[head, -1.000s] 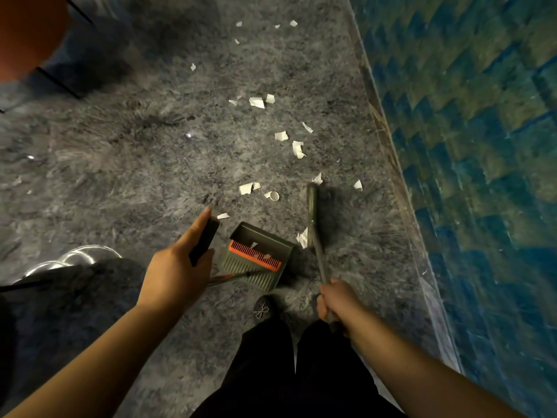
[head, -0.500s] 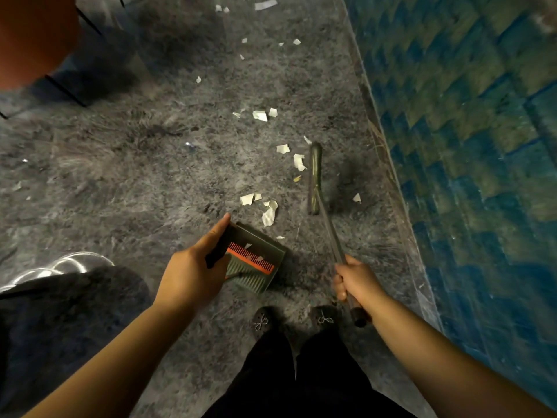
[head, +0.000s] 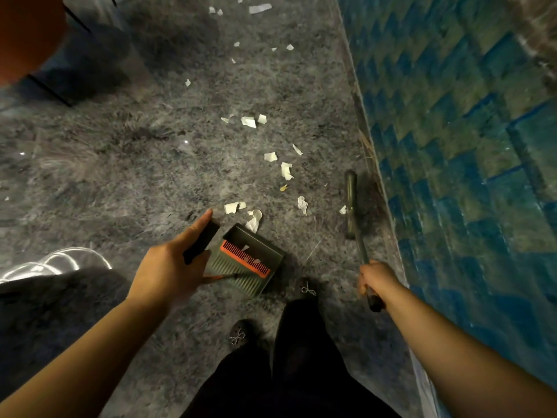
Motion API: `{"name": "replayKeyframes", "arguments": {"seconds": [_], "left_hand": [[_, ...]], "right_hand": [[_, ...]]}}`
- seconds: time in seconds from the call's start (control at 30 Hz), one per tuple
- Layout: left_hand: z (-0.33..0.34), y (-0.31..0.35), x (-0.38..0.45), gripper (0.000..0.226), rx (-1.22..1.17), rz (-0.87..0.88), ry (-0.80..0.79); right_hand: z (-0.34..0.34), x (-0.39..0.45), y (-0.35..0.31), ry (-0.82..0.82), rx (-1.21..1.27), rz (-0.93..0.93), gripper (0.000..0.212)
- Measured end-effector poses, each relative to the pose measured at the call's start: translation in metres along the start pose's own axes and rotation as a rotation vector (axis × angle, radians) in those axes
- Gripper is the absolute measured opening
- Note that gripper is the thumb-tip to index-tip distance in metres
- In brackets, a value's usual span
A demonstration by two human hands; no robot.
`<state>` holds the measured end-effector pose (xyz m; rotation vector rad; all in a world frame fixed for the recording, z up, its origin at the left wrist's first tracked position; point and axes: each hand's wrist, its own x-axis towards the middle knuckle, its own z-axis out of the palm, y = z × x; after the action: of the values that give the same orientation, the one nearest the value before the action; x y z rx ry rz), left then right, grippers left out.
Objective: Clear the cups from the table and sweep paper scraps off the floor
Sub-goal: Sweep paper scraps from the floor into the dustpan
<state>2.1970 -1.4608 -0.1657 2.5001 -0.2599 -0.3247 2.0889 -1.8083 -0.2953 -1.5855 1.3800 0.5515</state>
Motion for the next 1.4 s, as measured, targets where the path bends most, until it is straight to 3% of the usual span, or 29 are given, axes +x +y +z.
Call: {"name": "replayKeyframes", "arguments": {"seconds": [0.17,0.37,0.63,0.83,1.17,1.4], "left_hand": [[0.011,0.015,0.009,0.096,0.032,-0.067,0.061],[0.011,0.026,0.019,0.090,0.031,-0.150,0.081],[0.003,0.034,0.006,0.081,-0.052,-0.306,0.106],[-0.023,0.031,-0.018,0.075,-0.090,-0.401,0.158],[-0.032,-0.003,-0.026,0.076,-0.096,-0.439,0.097],[-0.021,-0.011,-0.014,0.073,0.003,-0.406,0.120]], "right_hand": [[0.005,0.035,-0.035,-0.083,-0.094,-0.014,0.022],[0.024,0.017,-0.063,-0.292,-0.201,-0.064,0.021],[0.023,-0.024,-0.105,-0.542,-0.094,-0.041,0.027],[0.021,-0.029,-0.118,-0.514,-0.235,-0.195,0.025],[0.045,0.014,-0.127,-0.373,-0.381,-0.256,0.012],[0.084,-0.005,-0.105,-0.485,-0.470,-0.179,0.018]]}}
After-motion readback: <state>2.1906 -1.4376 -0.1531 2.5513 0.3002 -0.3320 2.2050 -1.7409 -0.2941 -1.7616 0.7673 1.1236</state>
